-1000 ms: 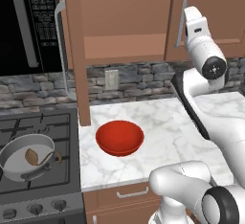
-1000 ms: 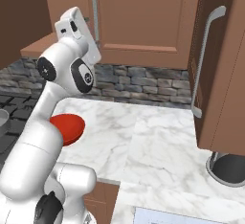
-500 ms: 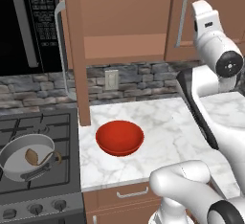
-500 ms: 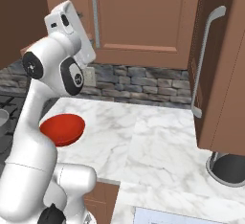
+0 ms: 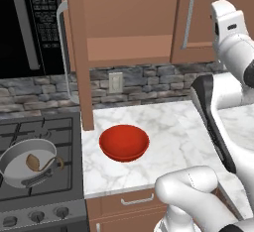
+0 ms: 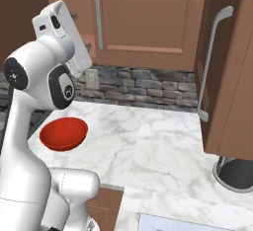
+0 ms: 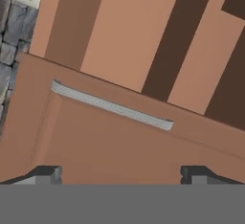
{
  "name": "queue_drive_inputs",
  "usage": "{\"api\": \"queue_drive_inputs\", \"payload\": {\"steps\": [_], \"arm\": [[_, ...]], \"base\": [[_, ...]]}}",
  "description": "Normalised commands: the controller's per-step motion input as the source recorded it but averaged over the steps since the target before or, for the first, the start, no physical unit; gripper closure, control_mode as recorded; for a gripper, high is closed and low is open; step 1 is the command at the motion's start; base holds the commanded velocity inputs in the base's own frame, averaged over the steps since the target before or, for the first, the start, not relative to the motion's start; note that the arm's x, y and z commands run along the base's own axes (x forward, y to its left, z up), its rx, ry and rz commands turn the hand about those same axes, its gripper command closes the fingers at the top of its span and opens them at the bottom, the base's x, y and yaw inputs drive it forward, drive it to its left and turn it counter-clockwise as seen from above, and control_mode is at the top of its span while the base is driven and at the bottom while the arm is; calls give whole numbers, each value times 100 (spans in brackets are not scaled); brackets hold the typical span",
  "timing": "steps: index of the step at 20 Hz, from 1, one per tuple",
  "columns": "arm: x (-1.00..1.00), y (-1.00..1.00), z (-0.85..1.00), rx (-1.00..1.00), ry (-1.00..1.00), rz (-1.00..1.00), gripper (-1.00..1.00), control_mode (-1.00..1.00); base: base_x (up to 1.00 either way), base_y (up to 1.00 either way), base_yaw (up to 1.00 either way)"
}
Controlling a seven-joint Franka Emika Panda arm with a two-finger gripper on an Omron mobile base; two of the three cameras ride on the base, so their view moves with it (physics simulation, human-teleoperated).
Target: Open the cabinet and move the ladle to the pot. Then close the cabinet.
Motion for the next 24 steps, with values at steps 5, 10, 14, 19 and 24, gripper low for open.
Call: {"api": "queue_drive_inputs", "payload": {"steps": [5, 10, 14, 19, 24], "arm": [[-55, 0, 0, 0, 0, 0, -100, -100], [-56, -2, 0, 0, 0, 0, -100, -100], [-42, -1, 0, 0, 0, 0, -100, -100], [-39, 0, 0, 0, 0, 0, -100, -100], [-45, 0, 0, 0, 0, 0, -100, -100]], "base": [[0, 0, 0], [0, 0, 0], [0, 0, 0], [0, 0, 0], [0, 0, 0]]}}
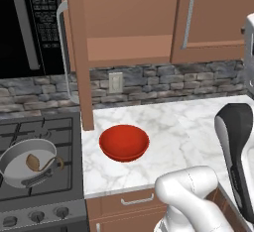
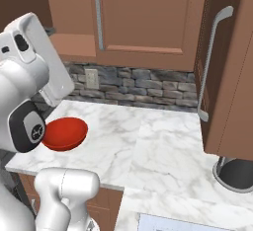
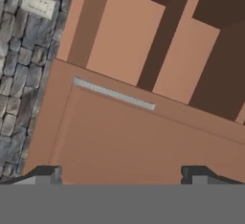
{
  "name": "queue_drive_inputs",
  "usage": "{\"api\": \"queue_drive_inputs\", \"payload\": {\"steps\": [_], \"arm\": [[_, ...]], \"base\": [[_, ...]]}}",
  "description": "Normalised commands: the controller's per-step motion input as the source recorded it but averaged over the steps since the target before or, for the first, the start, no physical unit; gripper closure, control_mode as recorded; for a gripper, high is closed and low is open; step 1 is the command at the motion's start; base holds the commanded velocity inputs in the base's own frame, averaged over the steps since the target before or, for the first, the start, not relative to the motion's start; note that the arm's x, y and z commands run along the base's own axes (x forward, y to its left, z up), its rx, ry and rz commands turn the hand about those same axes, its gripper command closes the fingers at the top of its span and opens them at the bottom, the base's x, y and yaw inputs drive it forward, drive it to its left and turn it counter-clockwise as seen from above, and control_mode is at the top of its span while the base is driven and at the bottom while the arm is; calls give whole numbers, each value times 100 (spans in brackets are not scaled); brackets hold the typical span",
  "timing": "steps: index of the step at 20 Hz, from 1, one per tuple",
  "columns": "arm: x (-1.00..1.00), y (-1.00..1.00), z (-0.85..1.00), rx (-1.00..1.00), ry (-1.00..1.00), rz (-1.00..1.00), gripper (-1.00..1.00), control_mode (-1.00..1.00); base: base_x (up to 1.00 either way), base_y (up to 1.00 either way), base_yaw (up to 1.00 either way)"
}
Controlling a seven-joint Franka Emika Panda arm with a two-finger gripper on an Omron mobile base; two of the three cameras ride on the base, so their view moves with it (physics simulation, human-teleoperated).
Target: Open the cabinet and move the ladle to the pot. Then close the cabinet.
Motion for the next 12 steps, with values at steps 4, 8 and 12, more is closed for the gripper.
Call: {"api": "queue_drive_inputs", "payload": {"steps": [4, 8, 12], "arm": [[-40, 0, 0, 0, 0, 0, -100, -100], [-41, 0, 0, 0, 0, 0, -100, -100], [-39, 0, 0, 0, -2, 0, -100, -100]], "base": [[0, 0, 0], [0, 0, 0], [0, 0, 0]]}}
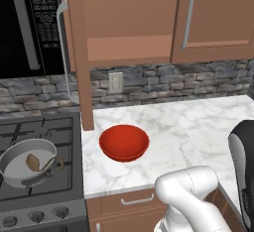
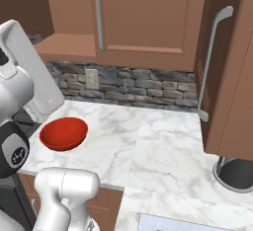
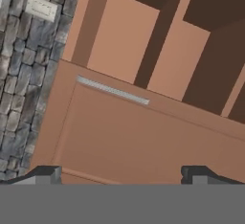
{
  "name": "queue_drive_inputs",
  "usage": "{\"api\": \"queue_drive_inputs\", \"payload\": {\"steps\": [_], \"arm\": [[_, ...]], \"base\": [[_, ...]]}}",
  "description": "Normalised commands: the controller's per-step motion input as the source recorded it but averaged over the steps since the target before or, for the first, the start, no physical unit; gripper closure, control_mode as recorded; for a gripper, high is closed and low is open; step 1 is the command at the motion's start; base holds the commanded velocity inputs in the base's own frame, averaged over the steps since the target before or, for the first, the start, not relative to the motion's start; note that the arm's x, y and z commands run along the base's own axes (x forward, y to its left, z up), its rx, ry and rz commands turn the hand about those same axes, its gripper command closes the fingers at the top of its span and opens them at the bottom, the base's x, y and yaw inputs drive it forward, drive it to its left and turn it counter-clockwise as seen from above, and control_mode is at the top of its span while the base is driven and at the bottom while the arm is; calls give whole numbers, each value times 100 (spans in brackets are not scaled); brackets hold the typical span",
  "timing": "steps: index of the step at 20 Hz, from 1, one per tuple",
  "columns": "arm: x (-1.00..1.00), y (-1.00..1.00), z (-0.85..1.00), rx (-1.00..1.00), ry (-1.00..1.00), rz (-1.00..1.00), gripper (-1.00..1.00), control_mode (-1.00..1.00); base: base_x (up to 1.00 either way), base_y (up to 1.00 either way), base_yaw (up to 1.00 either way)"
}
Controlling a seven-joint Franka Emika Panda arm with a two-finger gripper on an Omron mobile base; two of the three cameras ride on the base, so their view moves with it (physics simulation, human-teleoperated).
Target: Open the cabinet and move the ladle to the pot. Then close the cabinet.
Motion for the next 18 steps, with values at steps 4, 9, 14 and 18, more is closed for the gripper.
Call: {"api": "queue_drive_inputs", "payload": {"steps": [4, 9, 14, 18], "arm": [[-26, 0, 0, 0, -2, 0, -100, -100], [-17, 1, 0, 0, 0, 0, -100, -100], [-9, 2, 0, 0, -3, 0, -100, -100], [-2, 6, 0, 0, -1, 0, -100, -100]], "base": [[0, 0, 0], [0, 0, 0], [0, 0, 0], [0, 0, 0]]}}
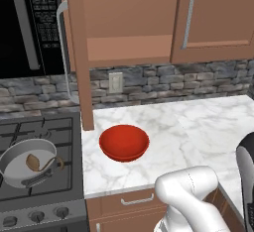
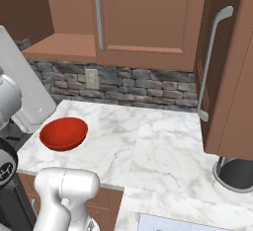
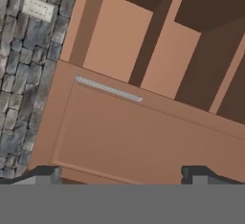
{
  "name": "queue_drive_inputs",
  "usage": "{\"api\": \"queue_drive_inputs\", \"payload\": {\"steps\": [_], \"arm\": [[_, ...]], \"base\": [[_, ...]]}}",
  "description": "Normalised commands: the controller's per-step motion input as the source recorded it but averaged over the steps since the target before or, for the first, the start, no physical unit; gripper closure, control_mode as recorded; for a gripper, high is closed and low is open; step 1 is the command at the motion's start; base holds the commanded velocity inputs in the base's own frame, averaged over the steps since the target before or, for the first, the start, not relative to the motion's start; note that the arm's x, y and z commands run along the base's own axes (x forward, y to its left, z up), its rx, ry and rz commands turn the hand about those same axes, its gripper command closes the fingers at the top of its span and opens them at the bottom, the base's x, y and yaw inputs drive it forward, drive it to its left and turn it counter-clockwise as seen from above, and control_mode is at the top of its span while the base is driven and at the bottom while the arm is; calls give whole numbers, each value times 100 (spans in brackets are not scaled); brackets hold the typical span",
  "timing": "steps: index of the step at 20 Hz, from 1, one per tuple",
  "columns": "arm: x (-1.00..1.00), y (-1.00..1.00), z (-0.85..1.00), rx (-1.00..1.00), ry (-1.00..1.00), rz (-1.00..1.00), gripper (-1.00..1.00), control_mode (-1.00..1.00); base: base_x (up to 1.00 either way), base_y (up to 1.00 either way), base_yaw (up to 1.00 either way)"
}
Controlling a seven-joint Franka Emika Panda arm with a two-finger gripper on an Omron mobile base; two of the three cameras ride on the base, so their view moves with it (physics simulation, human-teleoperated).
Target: Open the cabinet and move the ladle to the pot. Then close the cabinet.
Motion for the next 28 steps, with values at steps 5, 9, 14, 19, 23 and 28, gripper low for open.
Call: {"api": "queue_drive_inputs", "payload": {"steps": [5, 9, 14, 19, 23, 28], "arm": [[-11, 19, 0, 0, -1, 0, -100, -100], [-16, 31, 0, 0, 0, 0, -100, -100], [-27, 21, 0, 0, -1, 0, -100, -100], [-21, 24, 0, 2, -2, 0, -100, -100], [-21, 34, 0, 2, -1, 0, -100, -100], [-6, 45, 0, 4, 0, 0, -100, -100]], "base": [[0, 0, 0], [0, 0, 0], [0, 0, 0], [0, 0, 0], [0, 0, 0], [0, 0, 0]]}}
